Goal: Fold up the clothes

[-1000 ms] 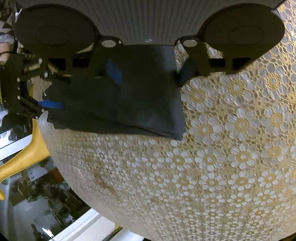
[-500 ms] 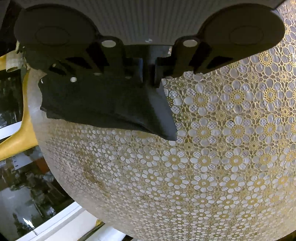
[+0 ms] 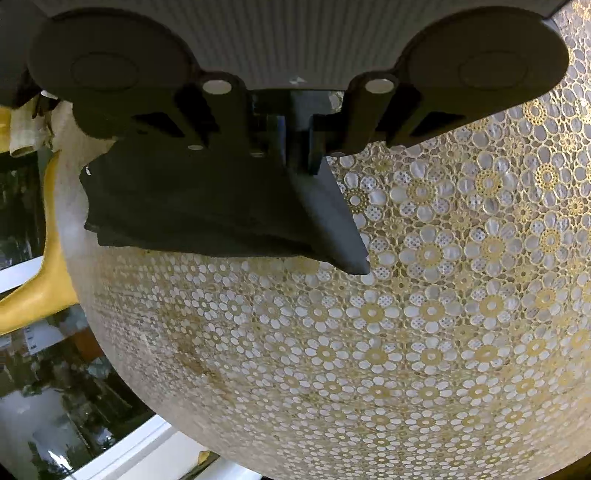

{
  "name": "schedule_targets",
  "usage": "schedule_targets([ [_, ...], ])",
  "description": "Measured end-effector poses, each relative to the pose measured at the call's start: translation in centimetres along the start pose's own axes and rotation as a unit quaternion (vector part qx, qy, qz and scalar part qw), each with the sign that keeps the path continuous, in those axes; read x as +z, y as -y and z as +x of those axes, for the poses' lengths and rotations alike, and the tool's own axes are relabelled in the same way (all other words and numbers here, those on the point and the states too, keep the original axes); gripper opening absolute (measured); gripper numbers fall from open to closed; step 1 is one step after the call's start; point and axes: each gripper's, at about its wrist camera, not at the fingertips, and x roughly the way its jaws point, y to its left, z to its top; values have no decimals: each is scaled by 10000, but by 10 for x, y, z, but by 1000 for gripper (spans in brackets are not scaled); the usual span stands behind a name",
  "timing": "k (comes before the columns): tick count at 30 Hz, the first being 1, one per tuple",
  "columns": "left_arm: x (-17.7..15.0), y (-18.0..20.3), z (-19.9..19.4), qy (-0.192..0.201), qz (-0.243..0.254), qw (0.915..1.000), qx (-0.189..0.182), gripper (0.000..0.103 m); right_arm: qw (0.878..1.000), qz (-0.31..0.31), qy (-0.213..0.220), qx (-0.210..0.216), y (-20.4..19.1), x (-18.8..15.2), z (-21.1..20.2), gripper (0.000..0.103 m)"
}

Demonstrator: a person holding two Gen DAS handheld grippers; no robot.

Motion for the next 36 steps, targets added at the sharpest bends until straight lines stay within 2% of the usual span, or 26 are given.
schedule_targets([
  [5,2,-4,2,2,8,9999,-158,12,9999,-39,-93,-38,4,1,-4,103],
  [8,3,-7,1,66,-37,9995,-313,22,10000,22,-68,-29,7,0,-7,103],
  [9,4,-9,1,91,-71,9993,-352,29,10000,45,-55,-25,8,-1,-8,103],
  [12,5,-11,0,149,-169,9985,-500,77,9999,137,19,-6,5,-1,-16,103],
  [13,6,-11,0,164,-193,9980,-578,77,9999,157,37,4,6,-1,-18,103],
  [17,7,-8,4,117,-198,9963,-823,77,9997,221,104,42,9,-1,-21,103],
  [20,7,0,12,9,25,9967,-807,77,9995,274,150,68,12,-2,-25,103],
  [24,8,2,25,-173,3,9969,-768,77,9993,309,188,92,13,-5,-28,103],
  [26,6,1,31,-241,-20,9970,-737,67,9993,290,218,89,11,-7,-30,103],
  [28,4,3,34,-269,-32,9972,-697,35,9992,302,248,99,12,-6,-29,103],
  [32,2,5,35,-209,66,9978,-632,27,9988,356,307,132,15,-10,-31,103],
  [36,0,1,30,-100,219,9989,-414,12,9982,373,399,247,19,-13,-36,103],
])
